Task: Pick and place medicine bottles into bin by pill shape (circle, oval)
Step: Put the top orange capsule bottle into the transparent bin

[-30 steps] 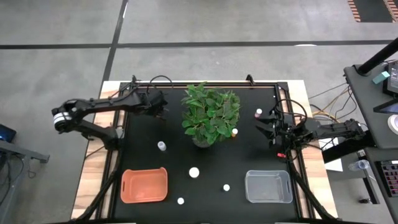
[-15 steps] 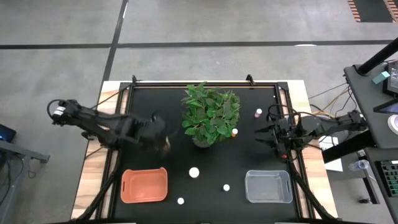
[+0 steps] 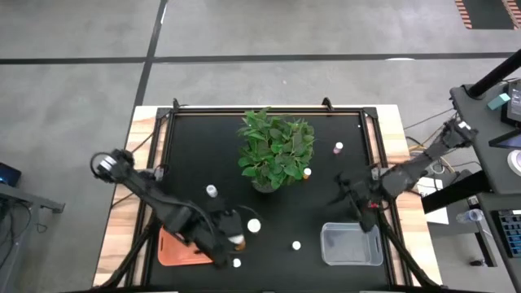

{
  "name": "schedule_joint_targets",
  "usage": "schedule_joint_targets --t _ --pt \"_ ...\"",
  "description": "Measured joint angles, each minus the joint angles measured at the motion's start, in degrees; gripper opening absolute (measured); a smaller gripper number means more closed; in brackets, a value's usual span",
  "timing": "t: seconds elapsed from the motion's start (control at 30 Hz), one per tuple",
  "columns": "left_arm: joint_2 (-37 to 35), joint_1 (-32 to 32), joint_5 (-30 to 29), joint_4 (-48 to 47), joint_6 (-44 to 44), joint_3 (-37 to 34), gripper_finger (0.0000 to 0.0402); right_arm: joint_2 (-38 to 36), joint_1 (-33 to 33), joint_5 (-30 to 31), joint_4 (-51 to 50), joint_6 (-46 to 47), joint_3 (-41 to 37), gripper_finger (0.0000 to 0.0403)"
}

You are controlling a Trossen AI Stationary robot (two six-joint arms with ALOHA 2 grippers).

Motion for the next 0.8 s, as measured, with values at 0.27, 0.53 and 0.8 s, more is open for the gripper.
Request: schedule_joint_targets --t 0.27,0.53,0.8 --pt "8.4 0.0 -2.9 8.6 11.8 9.1 0.0189 16.2 12.9 12.3 0.1 0.3 10.2 0.0166" --pt "9.3 -0.2 -7.2 25.1 20.8 7.4 0.019 31.0 18.3 20.1 -0.2 -3.2 21.6 0.0166" --pt "9.3 -0.1 -12.5 27.8 22.8 5.9 0.019 39.7 18.2 29.4 -1.0 -7.9 30.6 0.0167"
